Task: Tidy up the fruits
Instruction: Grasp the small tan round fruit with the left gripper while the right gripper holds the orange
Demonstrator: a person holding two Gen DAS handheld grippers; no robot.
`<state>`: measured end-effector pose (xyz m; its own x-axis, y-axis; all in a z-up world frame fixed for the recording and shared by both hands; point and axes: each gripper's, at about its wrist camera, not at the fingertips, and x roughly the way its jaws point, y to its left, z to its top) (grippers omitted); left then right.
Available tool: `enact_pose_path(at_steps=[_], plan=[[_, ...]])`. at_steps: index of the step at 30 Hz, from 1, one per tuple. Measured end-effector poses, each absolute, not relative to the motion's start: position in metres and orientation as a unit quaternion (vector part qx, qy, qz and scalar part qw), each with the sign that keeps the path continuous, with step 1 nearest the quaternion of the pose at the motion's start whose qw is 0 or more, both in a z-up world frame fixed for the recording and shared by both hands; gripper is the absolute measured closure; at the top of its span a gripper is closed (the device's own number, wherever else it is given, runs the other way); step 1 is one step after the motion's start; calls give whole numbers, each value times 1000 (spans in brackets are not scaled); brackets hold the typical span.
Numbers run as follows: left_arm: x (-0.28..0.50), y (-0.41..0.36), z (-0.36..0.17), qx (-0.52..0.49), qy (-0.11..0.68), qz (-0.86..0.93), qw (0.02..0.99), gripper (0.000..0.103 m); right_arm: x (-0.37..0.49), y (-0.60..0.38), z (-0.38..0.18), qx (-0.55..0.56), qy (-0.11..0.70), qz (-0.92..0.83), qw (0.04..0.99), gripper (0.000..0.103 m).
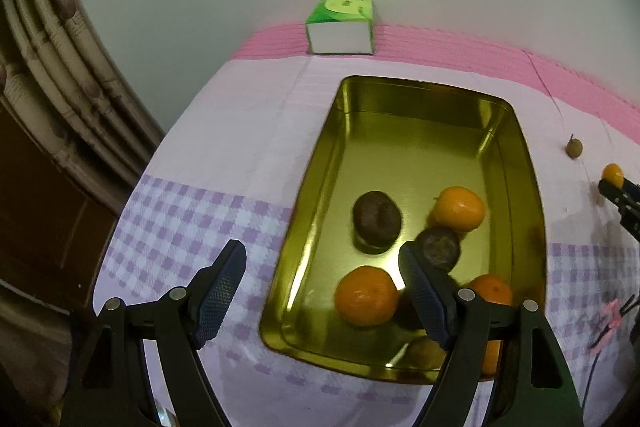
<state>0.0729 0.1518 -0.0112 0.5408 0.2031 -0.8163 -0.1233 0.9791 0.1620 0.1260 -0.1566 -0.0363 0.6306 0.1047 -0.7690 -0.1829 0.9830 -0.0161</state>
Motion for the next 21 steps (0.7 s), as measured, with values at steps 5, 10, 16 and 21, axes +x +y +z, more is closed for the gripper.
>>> enact_pose_path(at_steps=[5, 10, 16, 21], plan=[[86, 115, -1, 48, 462, 56, 884, 24, 122, -198, -39, -33, 424, 43, 904, 63], [105, 57, 2, 61, 454, -3, 889, 24, 123, -224, -40, -14, 420, 17, 907, 63], [138, -11, -2, 46, 461, -75, 883, 24, 123, -244, -42, -8, 415, -4, 910, 63], [169, -50, -20, 22, 485, -106, 868, 24, 126, -251, -46, 4, 417, -14, 909, 63]])
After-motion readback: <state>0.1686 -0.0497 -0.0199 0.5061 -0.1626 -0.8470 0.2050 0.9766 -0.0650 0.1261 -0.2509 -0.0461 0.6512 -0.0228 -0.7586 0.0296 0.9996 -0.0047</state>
